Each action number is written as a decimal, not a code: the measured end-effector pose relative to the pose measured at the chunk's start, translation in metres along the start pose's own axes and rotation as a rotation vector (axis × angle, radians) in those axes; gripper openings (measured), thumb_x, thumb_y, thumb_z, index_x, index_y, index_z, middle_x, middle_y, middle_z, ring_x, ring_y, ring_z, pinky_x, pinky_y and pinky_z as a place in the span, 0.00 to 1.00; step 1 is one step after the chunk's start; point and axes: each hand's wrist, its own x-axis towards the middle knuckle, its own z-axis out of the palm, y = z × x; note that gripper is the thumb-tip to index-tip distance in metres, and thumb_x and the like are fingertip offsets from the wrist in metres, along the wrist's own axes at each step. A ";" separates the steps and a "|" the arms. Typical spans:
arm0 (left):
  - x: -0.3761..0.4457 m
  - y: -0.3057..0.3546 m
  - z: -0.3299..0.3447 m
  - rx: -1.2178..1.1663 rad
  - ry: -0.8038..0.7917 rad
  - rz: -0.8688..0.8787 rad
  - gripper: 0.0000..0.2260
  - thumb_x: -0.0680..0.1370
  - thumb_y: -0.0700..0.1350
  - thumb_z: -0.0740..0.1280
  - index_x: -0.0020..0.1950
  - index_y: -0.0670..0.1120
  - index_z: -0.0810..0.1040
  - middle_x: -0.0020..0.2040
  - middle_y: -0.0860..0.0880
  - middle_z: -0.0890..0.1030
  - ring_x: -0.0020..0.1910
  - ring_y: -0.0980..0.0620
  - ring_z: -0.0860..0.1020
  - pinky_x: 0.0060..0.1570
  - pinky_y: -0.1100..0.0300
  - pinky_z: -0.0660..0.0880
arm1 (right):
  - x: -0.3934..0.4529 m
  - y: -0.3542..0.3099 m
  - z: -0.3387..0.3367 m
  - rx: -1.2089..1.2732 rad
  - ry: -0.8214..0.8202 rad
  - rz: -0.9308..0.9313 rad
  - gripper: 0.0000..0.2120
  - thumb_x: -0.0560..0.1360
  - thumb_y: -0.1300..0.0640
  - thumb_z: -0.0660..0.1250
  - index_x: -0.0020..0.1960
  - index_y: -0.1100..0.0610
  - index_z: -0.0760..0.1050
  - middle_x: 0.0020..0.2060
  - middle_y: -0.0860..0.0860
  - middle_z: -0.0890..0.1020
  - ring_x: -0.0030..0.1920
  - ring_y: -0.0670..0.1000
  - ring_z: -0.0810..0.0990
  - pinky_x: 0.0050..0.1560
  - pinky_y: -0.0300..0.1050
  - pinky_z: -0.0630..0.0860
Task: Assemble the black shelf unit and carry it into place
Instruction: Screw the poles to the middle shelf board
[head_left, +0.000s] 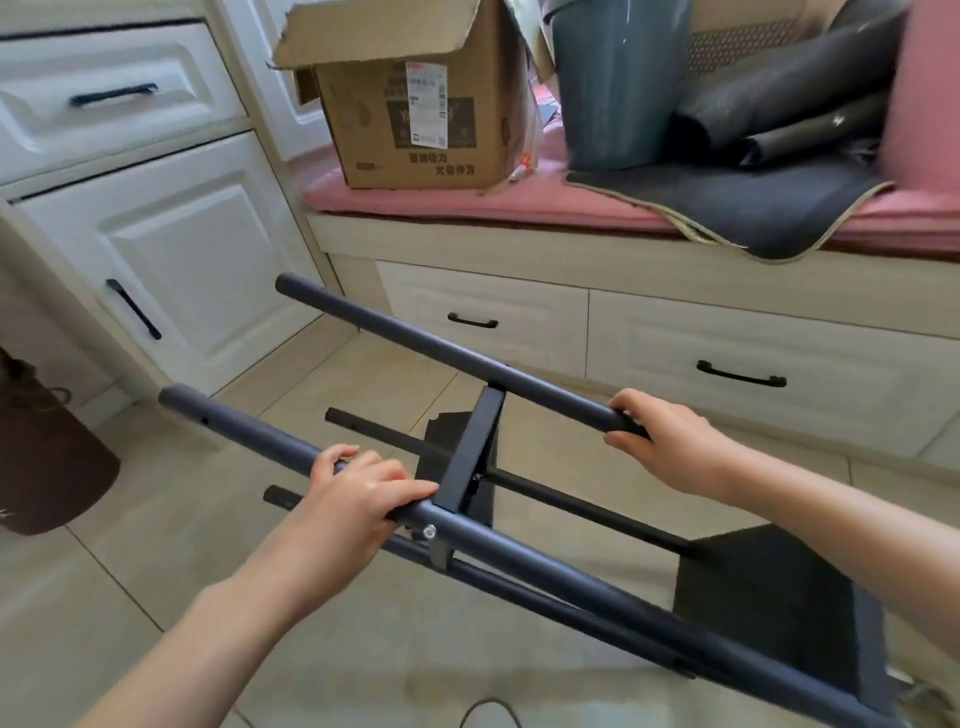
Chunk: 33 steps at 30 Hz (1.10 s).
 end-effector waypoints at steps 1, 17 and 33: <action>0.007 0.001 -0.011 0.046 0.046 0.025 0.27 0.55 0.30 0.84 0.50 0.48 0.86 0.38 0.54 0.82 0.38 0.49 0.83 0.48 0.38 0.78 | -0.003 0.000 -0.008 0.027 0.022 0.008 0.08 0.82 0.52 0.61 0.59 0.52 0.70 0.48 0.48 0.77 0.51 0.53 0.76 0.59 0.56 0.72; 0.103 0.051 -0.068 0.369 0.303 0.265 0.23 0.58 0.31 0.82 0.46 0.53 0.88 0.37 0.54 0.82 0.47 0.46 0.84 0.71 0.33 0.60 | -0.062 0.055 0.001 0.867 0.310 0.174 0.10 0.77 0.62 0.69 0.54 0.49 0.77 0.44 0.44 0.83 0.48 0.42 0.81 0.48 0.39 0.73; 0.097 0.119 -0.019 -1.181 0.460 -0.499 0.36 0.80 0.40 0.69 0.80 0.61 0.54 0.65 0.62 0.76 0.59 0.72 0.76 0.58 0.76 0.72 | -0.076 0.068 0.071 1.287 0.310 0.141 0.11 0.76 0.68 0.68 0.46 0.52 0.76 0.37 0.47 0.76 0.40 0.46 0.75 0.49 0.44 0.70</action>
